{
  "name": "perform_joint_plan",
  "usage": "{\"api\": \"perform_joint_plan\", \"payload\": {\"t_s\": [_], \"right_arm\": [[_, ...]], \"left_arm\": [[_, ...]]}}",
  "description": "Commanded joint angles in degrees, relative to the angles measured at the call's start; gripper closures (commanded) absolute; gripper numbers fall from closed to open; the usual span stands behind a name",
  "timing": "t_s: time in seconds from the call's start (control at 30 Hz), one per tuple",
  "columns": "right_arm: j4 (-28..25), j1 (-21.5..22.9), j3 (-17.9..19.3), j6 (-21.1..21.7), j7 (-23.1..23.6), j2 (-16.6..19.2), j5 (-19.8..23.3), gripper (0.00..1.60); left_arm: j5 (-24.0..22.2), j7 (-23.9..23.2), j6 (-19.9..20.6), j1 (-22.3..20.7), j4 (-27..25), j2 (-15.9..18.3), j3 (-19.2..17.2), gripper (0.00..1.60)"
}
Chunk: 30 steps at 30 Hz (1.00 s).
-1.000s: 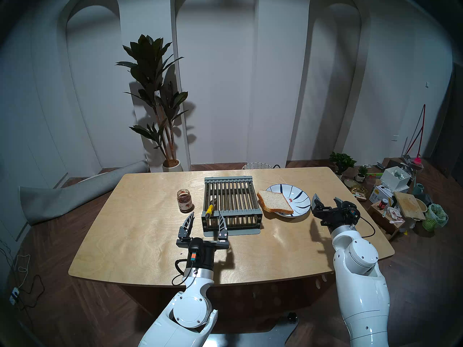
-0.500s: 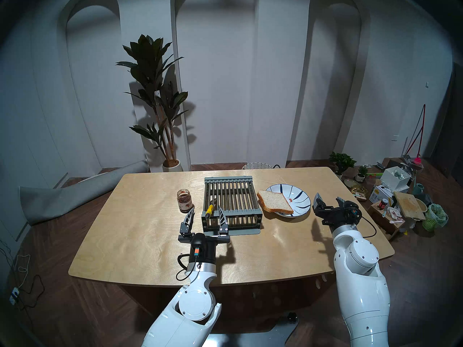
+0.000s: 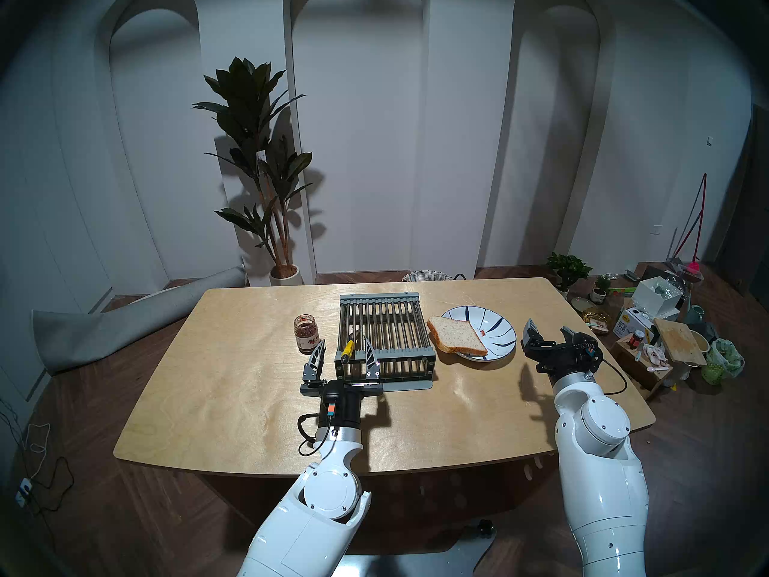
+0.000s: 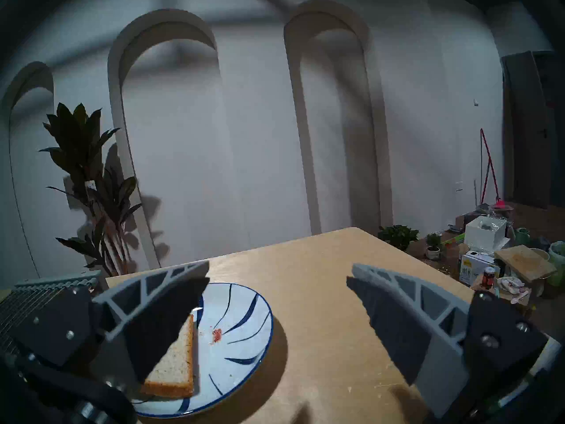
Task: Spread jam over the slice of bread with the knife
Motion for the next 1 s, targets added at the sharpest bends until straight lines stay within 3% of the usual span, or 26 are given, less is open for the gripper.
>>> {"api": "perform_joint_plan", "payload": {"t_s": [0.0,0.27,0.3,0.4,0.53,0.73,0.83,0.87,0.97], "right_arm": [[-1.59,0.43,0.02,-0.66,0.21,0.25,-0.1,0.0],[-1.56,0.56,0.06,-0.55,0.15,0.36,-0.06,0.0],[-1.54,0.6,0.06,-0.53,0.15,0.38,-0.04,0.0],[-1.38,0.8,0.07,-0.45,0.14,0.41,0.03,0.0],[-1.25,1.14,0.06,-0.27,0.09,0.49,0.09,0.0],[-1.09,1.54,0.11,-0.17,0.09,0.61,0.2,0.0],[-0.97,1.71,0.14,-0.17,0.01,0.66,0.17,0.0],[-0.95,1.74,0.15,-0.16,-0.02,0.66,0.17,0.0],[-0.9,1.8,0.16,-0.12,-0.11,0.68,0.12,0.0]], "left_arm": [[-0.66,-0.57,-1.79,-2.68,1.33,-0.98,0.21,0.0],[-1.94,-1.14,-2.74,-3.36,2.88,-1.34,0.14,0.0],[-2.19,-1.2,-2.77,-3.35,2.91,-1.41,0.14,0.09],[-2.67,-1.4,-2.95,-3.43,3.41,-1.51,0.24,0.16],[-3.47,-1.74,-3.38,-3.68,4.26,-1.64,0.32,0.53],[-4.01,-1.9,-3.4,-4.22,5.36,-1.83,0.6,0.66],[-4.45,-1.96,-3.39,-4.51,6.0,-1.89,0.86,0.76],[-4.54,-1.95,-3.53,-4.58,6.15,-1.9,0.92,0.86],[-4.85,-1.98,-3.66,-4.75,6.53,-1.91,1.12,0.89]]}}
